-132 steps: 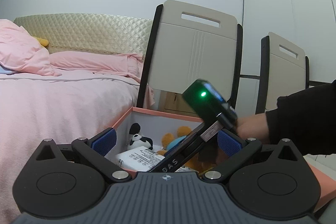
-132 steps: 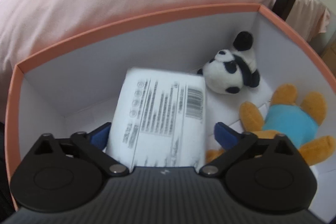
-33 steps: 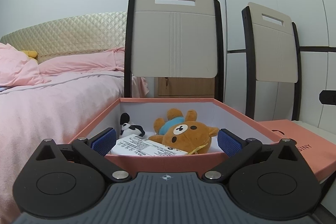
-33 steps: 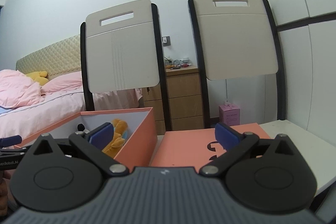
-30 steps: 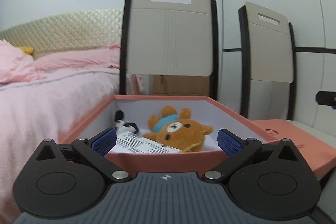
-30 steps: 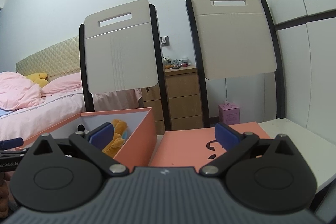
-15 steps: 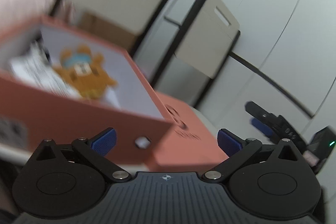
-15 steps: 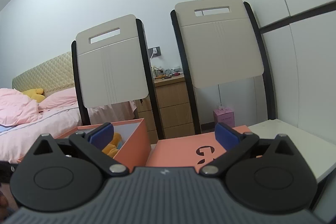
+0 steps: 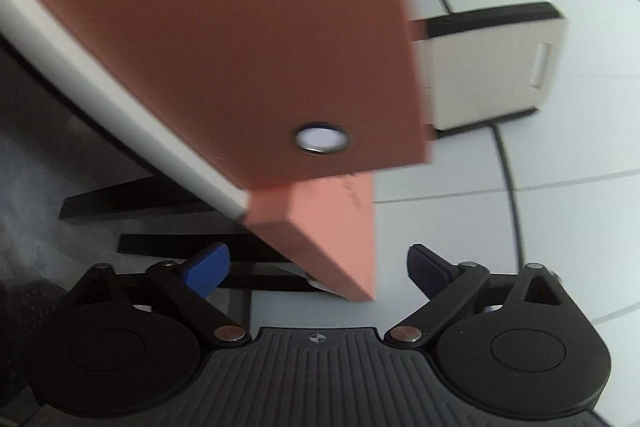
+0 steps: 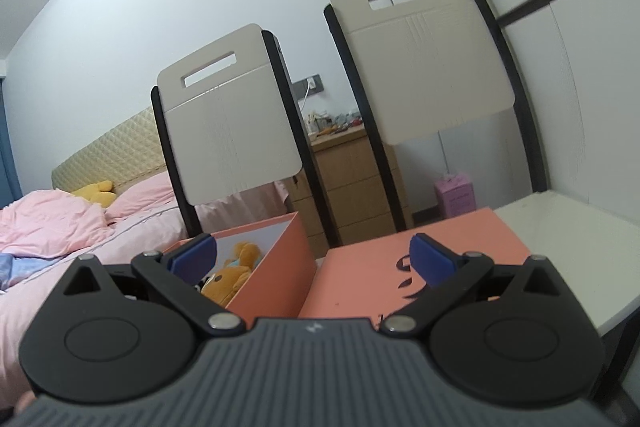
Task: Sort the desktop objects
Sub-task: 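Tilt the left gripper onto the pink lid edge and close on it, then swing the gripped pink lid up over the box with the left gripper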
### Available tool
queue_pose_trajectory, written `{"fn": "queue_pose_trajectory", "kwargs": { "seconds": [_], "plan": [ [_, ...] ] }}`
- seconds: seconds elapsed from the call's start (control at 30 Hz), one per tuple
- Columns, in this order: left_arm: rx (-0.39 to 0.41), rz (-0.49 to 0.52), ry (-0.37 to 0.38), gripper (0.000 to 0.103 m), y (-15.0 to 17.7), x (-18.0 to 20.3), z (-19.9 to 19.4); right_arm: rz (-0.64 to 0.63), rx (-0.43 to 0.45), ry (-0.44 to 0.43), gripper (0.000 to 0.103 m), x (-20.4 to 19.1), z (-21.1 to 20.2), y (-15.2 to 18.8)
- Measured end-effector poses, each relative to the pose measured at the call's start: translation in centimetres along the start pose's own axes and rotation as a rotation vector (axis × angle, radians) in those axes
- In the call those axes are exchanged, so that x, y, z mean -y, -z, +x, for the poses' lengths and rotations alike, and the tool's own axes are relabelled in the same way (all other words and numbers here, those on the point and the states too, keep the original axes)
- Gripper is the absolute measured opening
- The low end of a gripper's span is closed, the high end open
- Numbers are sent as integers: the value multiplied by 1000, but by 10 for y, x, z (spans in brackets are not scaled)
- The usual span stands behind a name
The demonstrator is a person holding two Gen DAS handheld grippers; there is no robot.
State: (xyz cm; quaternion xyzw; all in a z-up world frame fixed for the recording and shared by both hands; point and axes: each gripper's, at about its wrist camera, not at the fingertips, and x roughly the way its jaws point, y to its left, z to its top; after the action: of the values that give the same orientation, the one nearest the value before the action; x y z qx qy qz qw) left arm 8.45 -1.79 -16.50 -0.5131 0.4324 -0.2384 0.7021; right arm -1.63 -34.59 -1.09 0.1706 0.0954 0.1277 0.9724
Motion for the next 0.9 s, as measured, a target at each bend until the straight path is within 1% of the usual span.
{"fn": "queue_pose_trajectory", "kwargs": {
  "seconds": [0.1,0.17,0.2,0.23,0.27,0.33,0.43,0.5,0.53,0.57,0.63,0.73,0.8,0.9],
  "plan": [
    [6,-49,-18,80,-5,-9,14,35,-18,-14,103,7,-1,0],
    [12,-71,-21,78,-7,-13,21,52,-26,-21,103,10,-2,0],
    [19,-80,-27,72,-7,-14,24,57,-28,-22,103,11,-2,0],
    [20,-92,-37,70,-8,-15,26,60,-30,-22,103,12,-2,0],
    [14,-104,-43,65,-8,-16,29,60,-34,-22,103,12,-1,0],
    [16,-118,-43,65,-7,-17,30,58,-47,-19,103,12,1,1],
    [8,-155,-31,61,-8,-21,31,62,-78,-24,103,11,4,4],
    [-1,-194,-15,56,-9,-26,32,61,-94,-29,103,11,6,6],
    [-7,-211,-6,55,-9,-28,32,58,-101,-30,103,10,7,7],
    [-14,-219,4,53,-10,-29,33,54,-103,-30,103,10,7,7],
    [-24,-226,24,44,-10,-28,34,49,-106,-27,103,9,8,8],
    [-31,-226,16,43,-11,-24,33,43,-115,-13,103,8,12,9],
    [-39,-223,25,42,-11,-23,31,39,-125,-1,103,7,15,11],
    [-58,-225,35,41,-4,-30,27,29,-142,11,103,5,20,14]
  ]
}}
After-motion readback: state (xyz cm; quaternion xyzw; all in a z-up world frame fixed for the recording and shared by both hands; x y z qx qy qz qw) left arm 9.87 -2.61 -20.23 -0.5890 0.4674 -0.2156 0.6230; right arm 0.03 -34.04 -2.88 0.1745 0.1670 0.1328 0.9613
